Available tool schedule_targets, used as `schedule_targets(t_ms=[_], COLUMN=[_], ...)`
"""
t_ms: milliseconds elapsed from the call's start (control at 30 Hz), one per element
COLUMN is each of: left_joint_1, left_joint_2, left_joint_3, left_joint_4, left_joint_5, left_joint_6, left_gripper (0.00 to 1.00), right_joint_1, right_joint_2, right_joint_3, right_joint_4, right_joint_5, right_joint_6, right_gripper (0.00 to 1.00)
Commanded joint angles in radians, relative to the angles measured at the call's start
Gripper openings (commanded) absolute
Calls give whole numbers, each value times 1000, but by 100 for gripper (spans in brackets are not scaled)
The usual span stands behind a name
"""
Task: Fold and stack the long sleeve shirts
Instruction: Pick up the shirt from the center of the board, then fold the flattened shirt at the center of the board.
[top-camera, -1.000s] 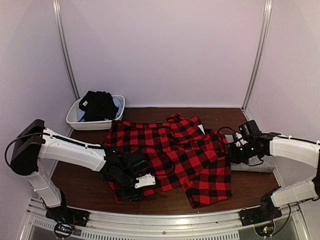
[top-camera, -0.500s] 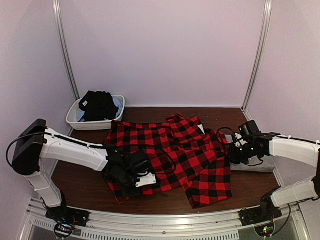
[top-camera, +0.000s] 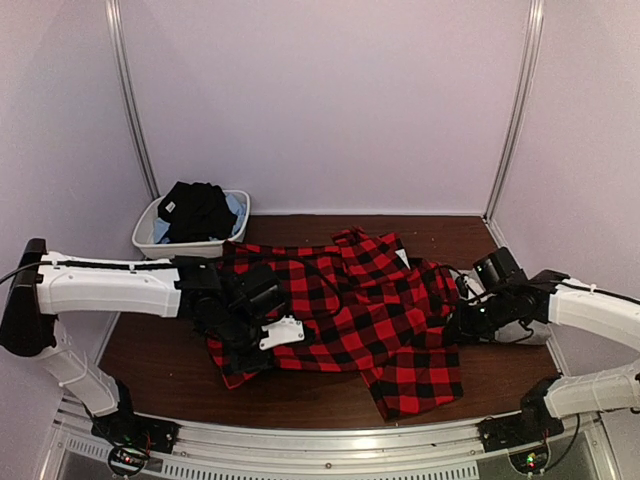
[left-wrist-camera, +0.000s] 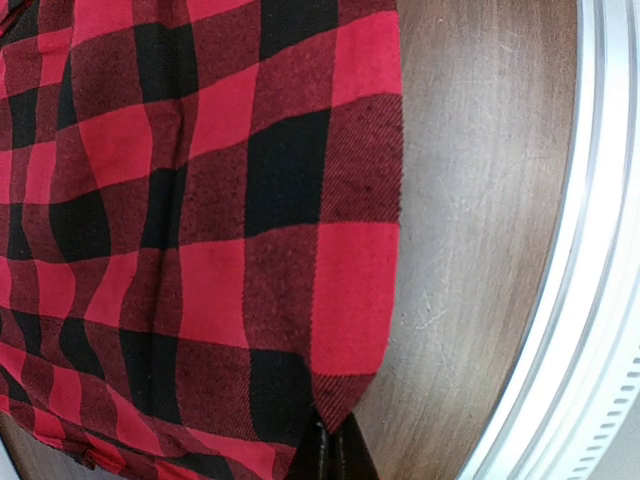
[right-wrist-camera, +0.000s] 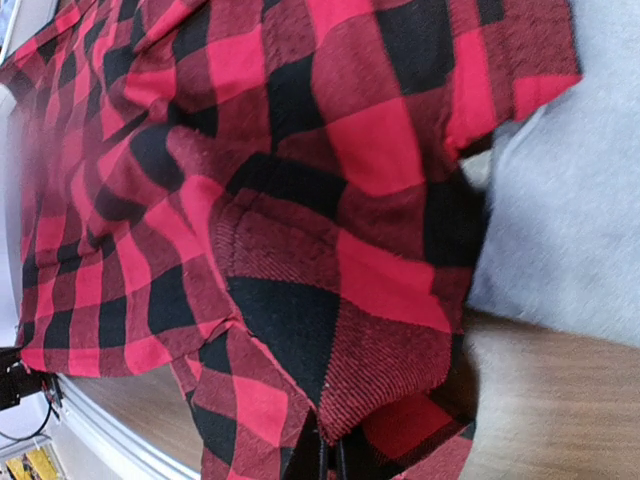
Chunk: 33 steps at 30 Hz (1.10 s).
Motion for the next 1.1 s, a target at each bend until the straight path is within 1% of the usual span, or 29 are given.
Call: schedule_targets(t_ms=[0,67,100,267,400,500,633,733,833,933,1067], left_joint_1=[0,0,1,1,1,1,28,104,178,233,305], left_joint_2=[-46,-54,-56,-66,-94,-129,-176,-216,-235,-213,-131], left_joint_3=[32,54,65,105,116,116,82,51,51,54,46], left_joint_4=[-75,-107,-117,-179,-209,-213,-173,-121,-93,-60,-9], left_joint_5=[12,5,-28,-94,-143,-152,-174,-174,-181,-175,-157], left_joint_6=[31,30,31,34,34,35,27,20,15,11,7], left_gripper=[0,0,0,0,0,0,0,0,0,0,0], right_joint_1=[110,142,149,155,160,162,161,149,113,53,-28], right_joint_2=[-64,-99,-120,-197,-205,-190,-127,-60,15,77,185], right_joint_3=[-6,-5,-3,19,27,27,52,86,119,155,211], right_joint_4=[-111,-161,-185,-280,-313,-306,-262,-214,-175,-107,-35], right_joint_5=[-10,6,13,38,41,43,49,63,54,-5,-90], right_joint_6=[80,109,118,134,132,120,98,70,24,-21,-91], right_gripper=[0,0,0,0,0,0,0,0,0,0,0])
